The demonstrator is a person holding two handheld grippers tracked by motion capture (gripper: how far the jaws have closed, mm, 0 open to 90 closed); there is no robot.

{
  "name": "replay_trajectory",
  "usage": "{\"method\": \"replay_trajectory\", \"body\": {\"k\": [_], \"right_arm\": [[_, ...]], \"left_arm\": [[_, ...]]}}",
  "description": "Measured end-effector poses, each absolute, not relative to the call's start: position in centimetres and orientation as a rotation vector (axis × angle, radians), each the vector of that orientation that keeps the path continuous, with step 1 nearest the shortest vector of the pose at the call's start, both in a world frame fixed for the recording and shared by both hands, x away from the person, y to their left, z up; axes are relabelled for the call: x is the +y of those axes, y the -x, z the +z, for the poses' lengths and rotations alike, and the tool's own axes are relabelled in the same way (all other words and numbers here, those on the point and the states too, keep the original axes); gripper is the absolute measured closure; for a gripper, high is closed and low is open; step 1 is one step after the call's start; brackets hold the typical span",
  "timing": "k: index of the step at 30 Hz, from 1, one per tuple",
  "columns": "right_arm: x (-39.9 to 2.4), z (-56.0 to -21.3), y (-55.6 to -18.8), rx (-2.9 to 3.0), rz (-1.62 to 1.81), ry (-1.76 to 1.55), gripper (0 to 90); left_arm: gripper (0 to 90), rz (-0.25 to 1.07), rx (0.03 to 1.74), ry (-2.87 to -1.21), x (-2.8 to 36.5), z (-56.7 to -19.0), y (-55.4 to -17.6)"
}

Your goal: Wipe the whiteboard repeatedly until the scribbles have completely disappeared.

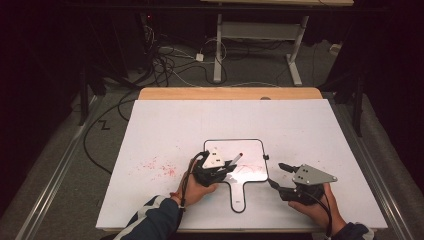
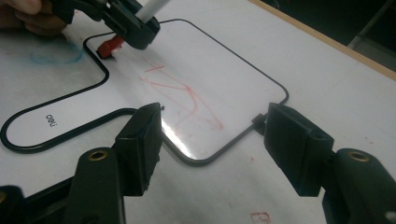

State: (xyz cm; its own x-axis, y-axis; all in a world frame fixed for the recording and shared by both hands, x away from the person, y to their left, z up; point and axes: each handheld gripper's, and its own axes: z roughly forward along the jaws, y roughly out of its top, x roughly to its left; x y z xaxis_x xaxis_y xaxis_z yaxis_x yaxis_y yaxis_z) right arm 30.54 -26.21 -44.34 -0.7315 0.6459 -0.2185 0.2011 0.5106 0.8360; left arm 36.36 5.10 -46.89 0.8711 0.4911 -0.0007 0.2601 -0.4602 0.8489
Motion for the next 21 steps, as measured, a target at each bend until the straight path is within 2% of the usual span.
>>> {"method": "replay_trajectory", "body": {"k": [10,15,21], "right_arm": [[-26.2,-44.3,-30.6,2.241,1.145,-0.692,38.2],[-26.2,-44.3,-30.6,2.239,1.146,-0.692,38.2],[-26.1,-44.4,-30.7,2.247,1.134,-0.696,38.3]], "left_arm": [[78.8,0.310,0.599,-2.074,7.6,-47.0,-36.7],[78.8,0.301,0.577,-2.077,6.8,-46.9,-36.8],[78.8,0.240,0.506,-2.091,3.6,-46.7,-37.3]]}}
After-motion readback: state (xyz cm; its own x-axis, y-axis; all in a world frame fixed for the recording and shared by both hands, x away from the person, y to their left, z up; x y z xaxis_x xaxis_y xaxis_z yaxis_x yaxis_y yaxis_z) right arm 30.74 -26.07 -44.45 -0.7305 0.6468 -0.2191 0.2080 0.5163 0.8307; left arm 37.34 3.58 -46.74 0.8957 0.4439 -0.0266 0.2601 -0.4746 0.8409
